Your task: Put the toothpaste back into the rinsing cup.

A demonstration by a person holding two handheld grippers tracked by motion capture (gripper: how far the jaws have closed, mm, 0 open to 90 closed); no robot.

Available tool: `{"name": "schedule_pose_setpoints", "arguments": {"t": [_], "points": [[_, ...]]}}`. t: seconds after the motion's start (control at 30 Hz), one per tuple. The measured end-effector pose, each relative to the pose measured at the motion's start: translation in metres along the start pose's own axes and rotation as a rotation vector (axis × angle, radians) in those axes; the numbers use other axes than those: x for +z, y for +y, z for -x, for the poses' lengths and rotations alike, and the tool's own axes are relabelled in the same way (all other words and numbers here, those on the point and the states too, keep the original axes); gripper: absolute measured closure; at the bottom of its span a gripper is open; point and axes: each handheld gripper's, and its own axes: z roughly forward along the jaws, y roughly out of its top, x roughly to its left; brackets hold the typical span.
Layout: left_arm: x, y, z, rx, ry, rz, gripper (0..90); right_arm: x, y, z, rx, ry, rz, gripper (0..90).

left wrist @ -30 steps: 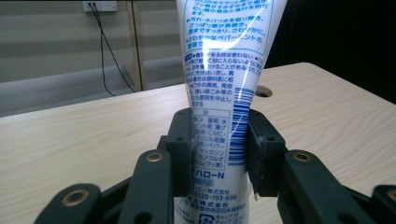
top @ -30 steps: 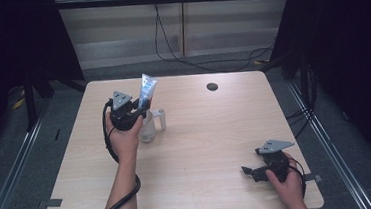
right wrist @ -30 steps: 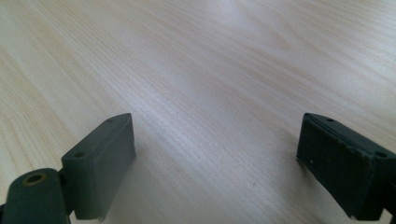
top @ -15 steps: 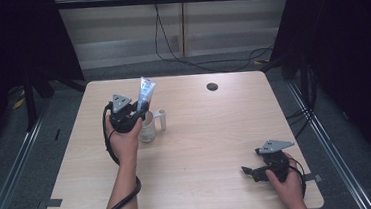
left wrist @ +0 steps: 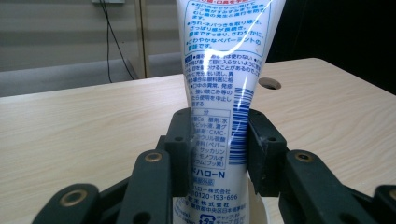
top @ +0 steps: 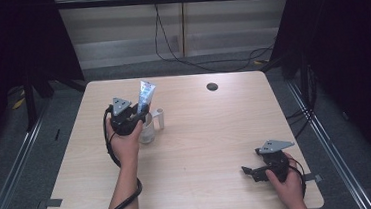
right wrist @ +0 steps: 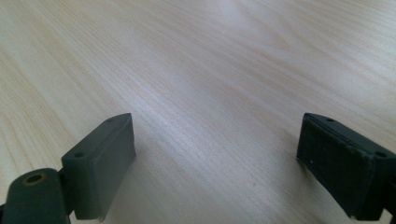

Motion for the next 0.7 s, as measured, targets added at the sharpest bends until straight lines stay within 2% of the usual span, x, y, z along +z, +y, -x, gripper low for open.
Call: {"name": "schedule_pose_setpoints", "arguments": {"t": [0.37, 0.7], "points": [[-0.0009, -0.0058, 0.0036, -0.002, -0.004, -0.004, 65.1, 0.0, 0.0, 0.0001, -0.001, 0.0, 0.0, 10.9], [-0.0024, -0.009, 0.006, 0.016, -0.001, -0.022, 64.1, 0.0, 0.0, 0.0001, -0.001, 0.0, 0.0, 10.9]]}}
